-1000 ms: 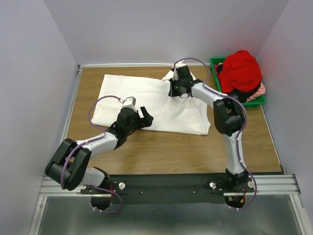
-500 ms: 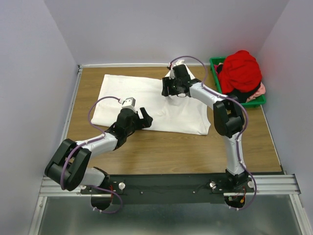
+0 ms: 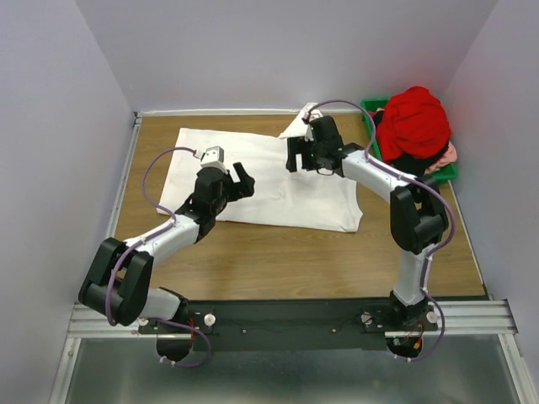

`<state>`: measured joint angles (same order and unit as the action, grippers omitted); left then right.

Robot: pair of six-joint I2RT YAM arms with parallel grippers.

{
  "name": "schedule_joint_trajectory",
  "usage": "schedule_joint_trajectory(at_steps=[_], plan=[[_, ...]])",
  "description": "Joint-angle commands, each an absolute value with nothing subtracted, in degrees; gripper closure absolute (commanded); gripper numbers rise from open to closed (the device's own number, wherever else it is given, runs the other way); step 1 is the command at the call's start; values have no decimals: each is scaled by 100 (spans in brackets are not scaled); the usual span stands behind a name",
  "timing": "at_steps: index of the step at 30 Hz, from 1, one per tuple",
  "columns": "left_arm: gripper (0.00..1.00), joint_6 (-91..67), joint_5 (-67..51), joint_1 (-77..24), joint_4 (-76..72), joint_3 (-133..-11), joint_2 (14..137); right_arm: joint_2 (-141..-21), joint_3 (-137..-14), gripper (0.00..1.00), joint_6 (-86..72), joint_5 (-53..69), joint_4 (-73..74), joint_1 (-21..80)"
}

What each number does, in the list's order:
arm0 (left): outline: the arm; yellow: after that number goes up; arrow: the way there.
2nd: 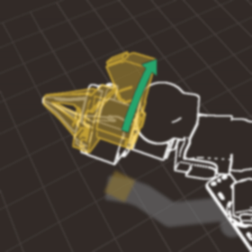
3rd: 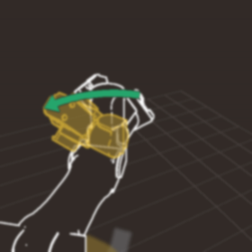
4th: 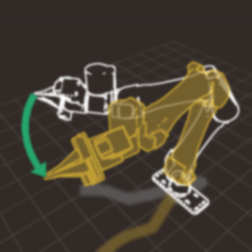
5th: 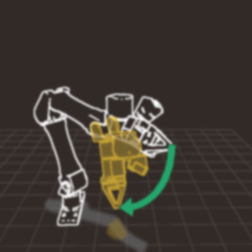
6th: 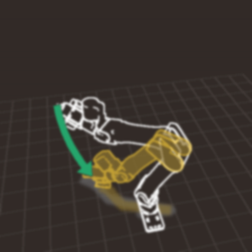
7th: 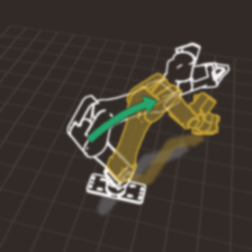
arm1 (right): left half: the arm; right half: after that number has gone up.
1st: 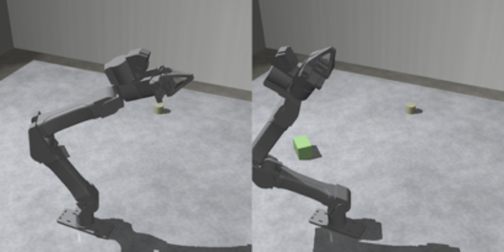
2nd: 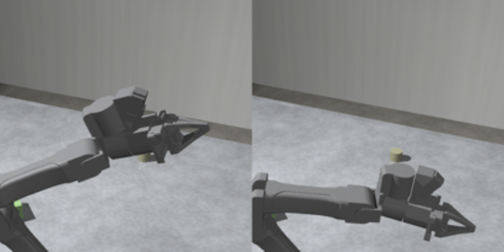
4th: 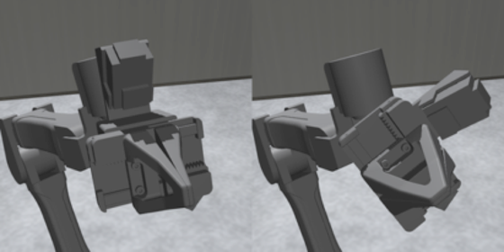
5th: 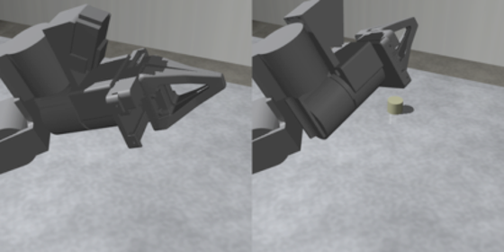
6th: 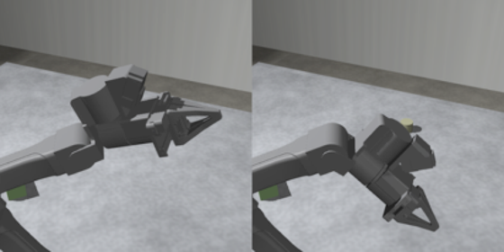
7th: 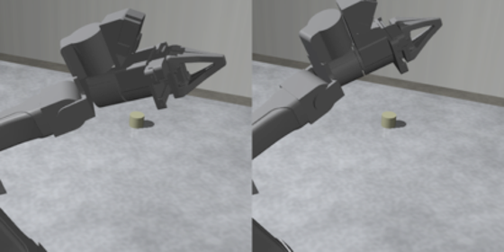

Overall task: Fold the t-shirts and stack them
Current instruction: Fold the tshirt

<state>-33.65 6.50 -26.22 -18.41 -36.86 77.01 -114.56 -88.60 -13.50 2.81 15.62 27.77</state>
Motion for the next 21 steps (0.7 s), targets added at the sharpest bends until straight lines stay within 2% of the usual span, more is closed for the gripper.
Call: schedule_joint_trajectory(at_steps=[1,11,21], plan=[[2,-3129,739,-2330,-1960,-3797,8154,-11057,-8131,2,-1678,-105,1346,2812],[2,-3401,308,-2083,-2382,-3454,8543,-10731,-6689,2,-2118,343,633,2813],[2,-3744,299,-2083,-2443,-2743,8130,-10407,-5652,2,-2548,193,598,2813]])
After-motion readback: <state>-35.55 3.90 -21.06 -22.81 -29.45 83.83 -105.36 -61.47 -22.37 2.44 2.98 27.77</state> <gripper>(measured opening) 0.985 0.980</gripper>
